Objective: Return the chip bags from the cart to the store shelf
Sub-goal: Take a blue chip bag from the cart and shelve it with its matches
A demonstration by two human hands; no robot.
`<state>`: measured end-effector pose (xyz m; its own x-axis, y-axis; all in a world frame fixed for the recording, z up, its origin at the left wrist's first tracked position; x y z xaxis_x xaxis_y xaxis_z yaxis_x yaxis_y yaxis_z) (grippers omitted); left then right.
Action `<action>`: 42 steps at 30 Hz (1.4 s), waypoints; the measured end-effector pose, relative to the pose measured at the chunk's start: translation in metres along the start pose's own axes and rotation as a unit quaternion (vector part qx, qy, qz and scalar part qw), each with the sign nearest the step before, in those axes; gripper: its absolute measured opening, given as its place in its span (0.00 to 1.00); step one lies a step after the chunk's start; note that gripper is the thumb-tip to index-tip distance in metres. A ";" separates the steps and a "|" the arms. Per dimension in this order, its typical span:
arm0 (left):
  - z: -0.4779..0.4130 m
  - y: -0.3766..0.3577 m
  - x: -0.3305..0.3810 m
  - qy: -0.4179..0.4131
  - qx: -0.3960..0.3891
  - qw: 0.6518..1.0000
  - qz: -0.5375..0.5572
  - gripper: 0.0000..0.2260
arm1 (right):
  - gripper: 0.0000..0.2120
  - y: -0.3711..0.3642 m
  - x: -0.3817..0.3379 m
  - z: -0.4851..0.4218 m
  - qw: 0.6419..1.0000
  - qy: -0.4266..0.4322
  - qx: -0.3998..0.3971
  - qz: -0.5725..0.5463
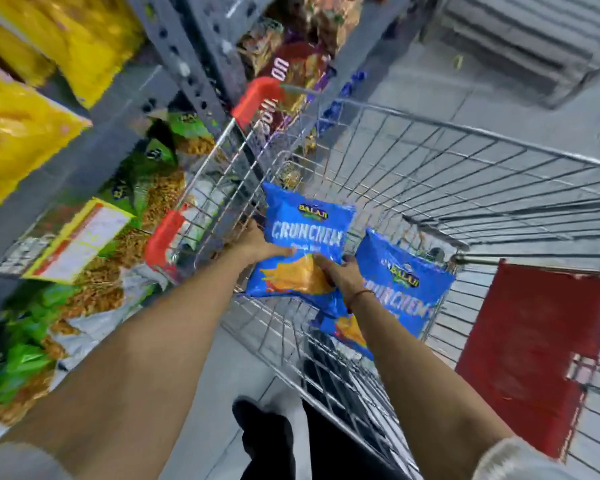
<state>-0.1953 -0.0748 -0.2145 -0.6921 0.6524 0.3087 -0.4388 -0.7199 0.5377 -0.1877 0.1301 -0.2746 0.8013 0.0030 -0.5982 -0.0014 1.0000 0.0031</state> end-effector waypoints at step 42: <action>0.486 0.332 0.123 -0.410 0.387 0.802 0.198 0.31 | 0.13 -0.062 -0.418 0.481 0.754 0.551 -0.311 -0.177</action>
<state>-0.1478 -0.1183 0.3831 0.0590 0.5727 0.8177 0.4287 -0.7543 0.4973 -0.2347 0.0659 0.3612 -0.1647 -0.6081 -0.7766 -0.4589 0.7442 -0.4855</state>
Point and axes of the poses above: each hand's wrist, its own z-axis away from the middle knuckle, its own y-axis out of the back of the hand, x = y × z, the point moved 9 cm from there along -z, towards the middle knuckle, and after that the axes turned 14 degrees about -z, right-handed, at the moved point
